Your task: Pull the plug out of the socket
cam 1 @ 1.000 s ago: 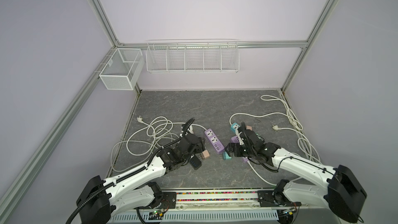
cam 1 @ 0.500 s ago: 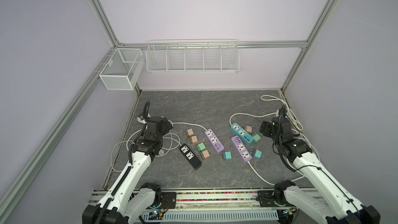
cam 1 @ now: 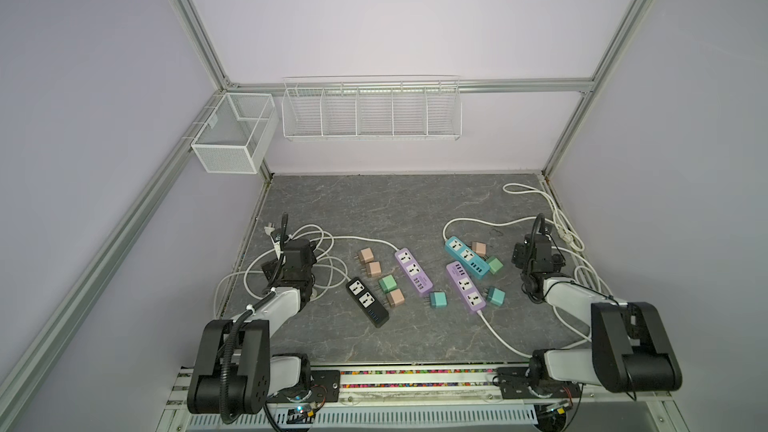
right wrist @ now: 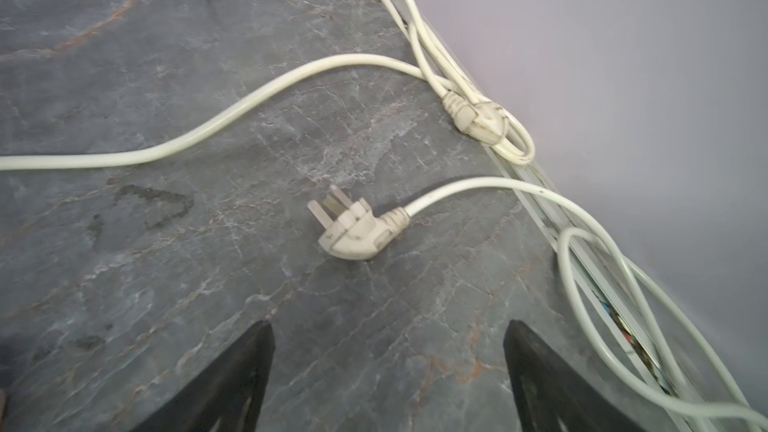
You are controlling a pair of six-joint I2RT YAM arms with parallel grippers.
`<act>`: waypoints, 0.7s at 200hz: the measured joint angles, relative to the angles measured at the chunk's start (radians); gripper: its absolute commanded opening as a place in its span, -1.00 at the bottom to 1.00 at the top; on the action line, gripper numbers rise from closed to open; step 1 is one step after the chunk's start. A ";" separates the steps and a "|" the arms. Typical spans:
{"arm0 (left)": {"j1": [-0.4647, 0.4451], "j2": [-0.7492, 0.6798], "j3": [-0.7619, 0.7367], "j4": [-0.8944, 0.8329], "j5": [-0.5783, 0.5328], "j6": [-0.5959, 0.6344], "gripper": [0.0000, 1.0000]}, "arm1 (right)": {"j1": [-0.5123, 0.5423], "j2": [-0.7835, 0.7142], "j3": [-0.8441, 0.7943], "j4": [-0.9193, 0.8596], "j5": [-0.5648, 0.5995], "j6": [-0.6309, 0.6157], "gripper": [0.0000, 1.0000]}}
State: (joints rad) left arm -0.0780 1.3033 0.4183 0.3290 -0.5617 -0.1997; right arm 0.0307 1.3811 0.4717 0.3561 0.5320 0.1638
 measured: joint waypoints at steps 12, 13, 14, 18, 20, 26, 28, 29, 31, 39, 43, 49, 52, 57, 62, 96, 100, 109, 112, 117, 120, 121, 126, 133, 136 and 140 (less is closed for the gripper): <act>0.003 0.019 -0.015 0.109 0.039 0.035 0.99 | -0.015 0.019 -0.007 0.084 -0.055 -0.016 0.78; 0.004 0.022 -0.017 0.122 0.044 0.040 0.99 | -0.016 0.020 -0.007 0.087 -0.060 -0.018 0.78; 0.005 0.023 -0.018 0.129 0.047 0.042 0.99 | -0.019 0.023 -0.007 0.094 -0.066 -0.020 0.78; 0.005 0.030 -0.023 0.165 0.063 0.055 0.99 | -0.024 0.028 -0.007 0.114 -0.080 -0.024 0.78; 0.005 0.034 -0.024 0.181 0.072 0.061 0.99 | -0.026 0.033 -0.007 0.125 -0.090 -0.029 0.78; 0.005 0.042 -0.027 0.214 0.097 0.075 0.99 | -0.034 0.046 -0.008 0.162 -0.119 -0.040 0.78; 0.005 0.044 -0.027 0.222 0.107 0.080 0.99 | -0.035 0.048 -0.009 0.171 -0.124 -0.043 0.78; 0.005 0.045 -0.027 0.229 0.112 0.084 0.99 | -0.036 0.051 -0.010 0.180 -0.132 -0.045 0.78; 0.005 0.046 -0.028 0.235 0.118 0.085 0.99 | -0.036 0.055 -0.012 0.193 -0.142 -0.050 0.78; 0.005 0.051 -0.028 0.265 0.150 0.098 0.99 | -0.035 0.065 -0.027 0.246 -0.182 -0.071 0.77; 0.005 0.053 -0.029 0.280 0.162 0.102 0.99 | -0.033 0.069 -0.037 0.275 -0.203 -0.080 0.77; 0.005 0.060 -0.034 0.320 0.185 0.109 0.99 | -0.026 0.077 -0.056 0.320 -0.228 -0.097 0.77; 0.005 0.067 -0.038 0.342 0.195 0.113 0.99 | -0.022 0.082 -0.066 0.340 -0.239 -0.106 0.77; 0.005 0.078 -0.046 0.383 0.211 0.119 0.99 | -0.013 0.094 -0.083 0.377 -0.253 -0.120 0.78; 0.005 0.099 -0.054 0.424 0.223 0.127 0.99 | -0.002 0.111 -0.095 0.410 -0.264 -0.134 0.78; 0.005 0.235 -0.045 0.466 0.264 0.145 0.98 | -0.003 0.159 -0.104 0.463 -0.339 -0.166 0.77; 0.005 0.237 -0.043 0.476 0.264 0.146 0.98 | -0.008 0.159 -0.102 0.467 -0.346 -0.166 0.77; 0.006 0.240 -0.042 0.502 0.264 0.146 0.98 | -0.017 0.159 -0.098 0.473 -0.353 -0.166 0.77; 0.006 0.240 -0.042 0.505 0.263 0.146 0.98 | -0.019 0.159 -0.098 0.475 -0.355 -0.167 0.77; 0.006 0.238 -0.039 0.502 0.263 0.146 0.98 | -0.021 0.158 -0.098 0.479 -0.361 -0.167 0.78; 0.006 0.237 -0.038 0.500 0.263 0.144 0.98 | -0.021 0.158 -0.098 0.480 -0.363 -0.168 0.77; 0.006 0.236 -0.037 0.499 0.262 0.144 0.98 | -0.021 0.158 -0.098 0.480 -0.364 -0.168 0.77; 0.006 0.234 -0.034 0.494 0.263 0.144 0.98 | -0.021 0.158 -0.098 0.481 -0.369 -0.168 0.77; 0.006 0.232 -0.030 0.492 0.263 0.142 0.98 | -0.021 0.158 -0.098 0.481 -0.372 -0.169 0.77; 0.006 0.232 -0.029 0.493 0.263 0.142 0.98 | -0.021 0.158 -0.098 0.481 -0.376 -0.169 0.77; 0.006 0.232 -0.029 0.497 0.263 0.142 0.98 | -0.021 0.158 -0.098 0.482 -0.377 -0.169 0.77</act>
State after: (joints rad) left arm -0.0719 1.5352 0.3897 0.8261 -0.2989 -0.0574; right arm 0.0097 1.5394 0.3740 0.8379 0.1551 -0.0048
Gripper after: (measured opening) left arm 0.991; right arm 0.887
